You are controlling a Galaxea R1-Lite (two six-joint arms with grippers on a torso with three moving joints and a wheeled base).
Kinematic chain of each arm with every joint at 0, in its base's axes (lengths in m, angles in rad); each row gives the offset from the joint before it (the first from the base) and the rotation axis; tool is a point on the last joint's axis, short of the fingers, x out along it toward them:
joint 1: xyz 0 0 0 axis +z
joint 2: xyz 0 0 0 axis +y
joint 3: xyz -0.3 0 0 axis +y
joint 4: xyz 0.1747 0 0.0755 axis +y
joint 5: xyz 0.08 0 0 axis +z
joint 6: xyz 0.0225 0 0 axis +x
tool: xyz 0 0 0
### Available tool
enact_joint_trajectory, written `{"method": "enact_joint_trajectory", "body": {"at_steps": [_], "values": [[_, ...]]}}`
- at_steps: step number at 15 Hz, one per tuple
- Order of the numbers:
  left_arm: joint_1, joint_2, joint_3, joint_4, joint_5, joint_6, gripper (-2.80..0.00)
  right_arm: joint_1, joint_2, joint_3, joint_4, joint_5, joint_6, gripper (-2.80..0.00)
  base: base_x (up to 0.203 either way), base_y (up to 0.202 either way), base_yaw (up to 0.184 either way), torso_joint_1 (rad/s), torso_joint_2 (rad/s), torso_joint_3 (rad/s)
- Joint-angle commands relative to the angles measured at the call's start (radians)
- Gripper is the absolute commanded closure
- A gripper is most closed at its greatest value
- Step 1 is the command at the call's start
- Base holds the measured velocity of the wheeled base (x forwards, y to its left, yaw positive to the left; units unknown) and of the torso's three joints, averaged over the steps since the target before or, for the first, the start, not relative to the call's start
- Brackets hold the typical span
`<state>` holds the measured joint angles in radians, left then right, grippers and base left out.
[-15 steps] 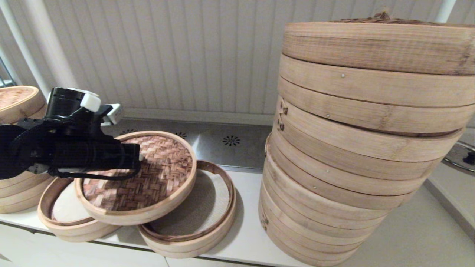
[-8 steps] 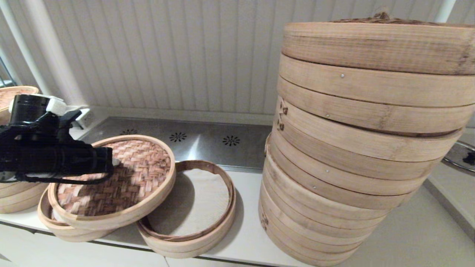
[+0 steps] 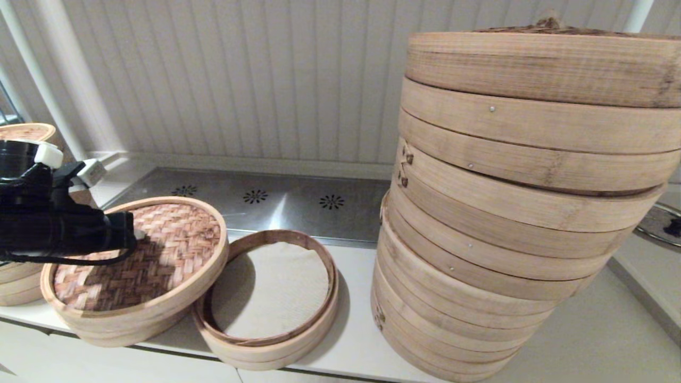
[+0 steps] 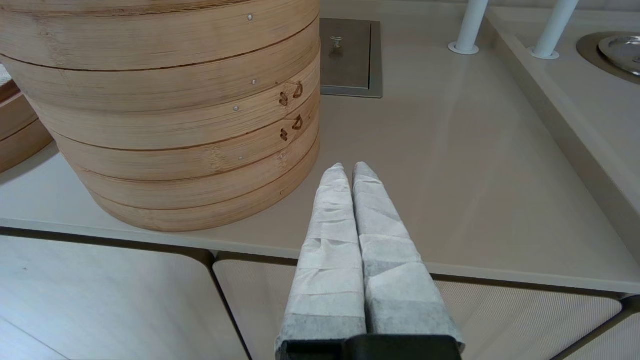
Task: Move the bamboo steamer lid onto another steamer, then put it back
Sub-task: Put the steamer
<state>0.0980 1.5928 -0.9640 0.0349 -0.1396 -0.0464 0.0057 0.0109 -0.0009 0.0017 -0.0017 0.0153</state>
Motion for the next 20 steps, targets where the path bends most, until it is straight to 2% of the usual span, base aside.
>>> {"method": "enact_joint_trajectory", "body": {"at_steps": [1,5,8,14,17,20], "values": [[0.038,0.006,-0.002,0.000,-0.015,0.004,0.00,0.000,0.000,0.001,0.000,0.000,0.000,0.00,0.000,0.000,0.000,0.000,0.00,0.000],[0.101,0.010,-0.004,-0.001,-0.045,0.013,0.00,0.000,0.000,-0.001,0.000,0.000,0.000,0.00,0.000,0.000,0.000,0.000,0.00,0.000],[0.170,0.030,0.001,-0.002,-0.101,0.024,0.00,0.000,0.000,-0.001,0.000,0.000,0.000,0.00,0.000,0.000,0.000,0.000,0.00,0.000],[0.194,0.095,0.000,-0.008,-0.139,0.032,0.00,0.000,0.000,-0.001,0.000,0.000,0.000,0.00,0.000,0.000,0.000,0.000,0.00,0.000],[0.217,0.137,0.005,-0.093,-0.141,0.037,0.00,0.000,0.000,0.001,0.000,0.000,0.000,0.00,0.000,0.000,0.000,0.000,0.00,0.000],[0.233,0.160,0.005,-0.102,-0.141,0.040,0.00,0.000,0.000,0.001,0.000,0.000,0.000,0.00,0.000,0.000,0.000,0.000,0.00,0.000]]}}
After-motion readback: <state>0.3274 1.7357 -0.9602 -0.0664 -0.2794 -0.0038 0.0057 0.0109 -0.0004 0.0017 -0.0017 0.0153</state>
